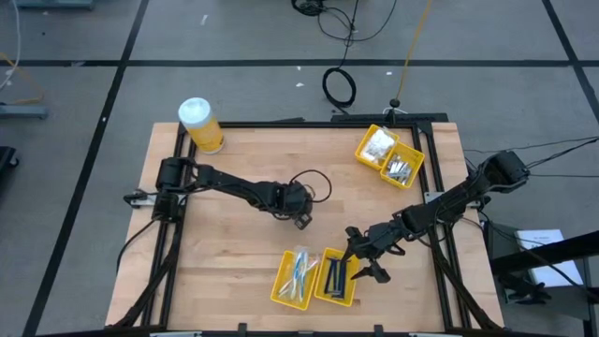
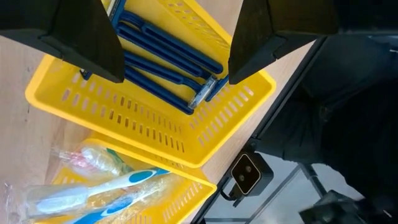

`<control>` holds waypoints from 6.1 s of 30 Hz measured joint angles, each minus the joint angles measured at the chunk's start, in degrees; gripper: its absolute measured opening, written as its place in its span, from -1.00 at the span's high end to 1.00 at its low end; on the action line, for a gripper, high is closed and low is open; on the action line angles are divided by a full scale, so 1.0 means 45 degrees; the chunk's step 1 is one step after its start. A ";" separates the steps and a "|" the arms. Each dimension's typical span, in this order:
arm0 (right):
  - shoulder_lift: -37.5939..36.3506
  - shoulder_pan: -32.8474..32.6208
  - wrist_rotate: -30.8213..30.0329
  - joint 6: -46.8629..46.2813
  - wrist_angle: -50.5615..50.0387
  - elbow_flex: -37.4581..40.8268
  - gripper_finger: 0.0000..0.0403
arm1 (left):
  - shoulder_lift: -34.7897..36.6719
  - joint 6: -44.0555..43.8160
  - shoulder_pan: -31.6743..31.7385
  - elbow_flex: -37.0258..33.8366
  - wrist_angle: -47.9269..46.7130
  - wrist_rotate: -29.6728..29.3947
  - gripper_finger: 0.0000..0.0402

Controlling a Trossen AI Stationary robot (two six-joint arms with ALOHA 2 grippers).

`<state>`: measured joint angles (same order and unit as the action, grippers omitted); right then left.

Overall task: Pick & Place Travel size toiletries
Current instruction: Put the blue rolled gauze into the bottom right yellow bin

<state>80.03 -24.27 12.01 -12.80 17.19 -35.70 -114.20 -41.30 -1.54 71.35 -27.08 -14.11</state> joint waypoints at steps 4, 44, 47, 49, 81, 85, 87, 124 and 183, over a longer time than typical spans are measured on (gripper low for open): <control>0.0000 0.0000 0.0000 0.0000 0.0006 0.0000 -0.34 | 0.1076 0.0488 -0.0259 -0.0006 -0.0058 -0.0314 0.84; 0.0005 -0.0010 -0.0026 0.0000 -0.0189 0.0000 -0.34 | 0.0073 -0.0110 -0.0477 0.0064 -0.0330 0.0426 -0.18; 0.0005 -0.0010 -0.0034 0.0000 -0.0184 0.0000 -0.34 | 0.0541 0.0039 -0.0435 0.0004 -0.0608 -0.0196 -0.15; 0.0005 -0.0005 -0.0039 -0.0002 -0.0182 0.0000 -0.34 | 0.0789 0.0159 -0.0427 -0.0033 -0.0744 -0.0333 -0.13; 0.0005 0.0000 -0.0053 0.0000 -0.0179 -0.0005 -0.34 | -0.0208 -0.1940 -0.1118 0.0100 -0.1535 0.0579 0.45; 0.0005 0.0188 -0.0049 -0.0162 -0.0179 -0.0005 -0.34 | -0.0213 -0.1266 -0.1070 0.0089 -0.1541 0.0938 0.91; 0.0005 0.0382 -0.0048 -0.0342 -0.0184 -0.0005 -0.34 | -0.0129 -0.1040 -0.1048 0.0084 -0.1549 0.0777 0.90; -0.2669 0.3113 -0.4280 0.2457 0.5838 -0.0005 -0.31 | 0.4819 0.7490 -0.2619 0.0035 0.5422 -0.1735 0.95; -0.1156 -0.0873 -0.2766 -0.1777 0.3769 0.1247 0.74 | 0.5776 0.6488 -0.2738 0.0069 0.4923 -0.3430 -0.50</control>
<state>74.83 -28.20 -0.44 -20.79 34.15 -30.09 -88.21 -12.10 -13.86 71.66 -4.93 -29.54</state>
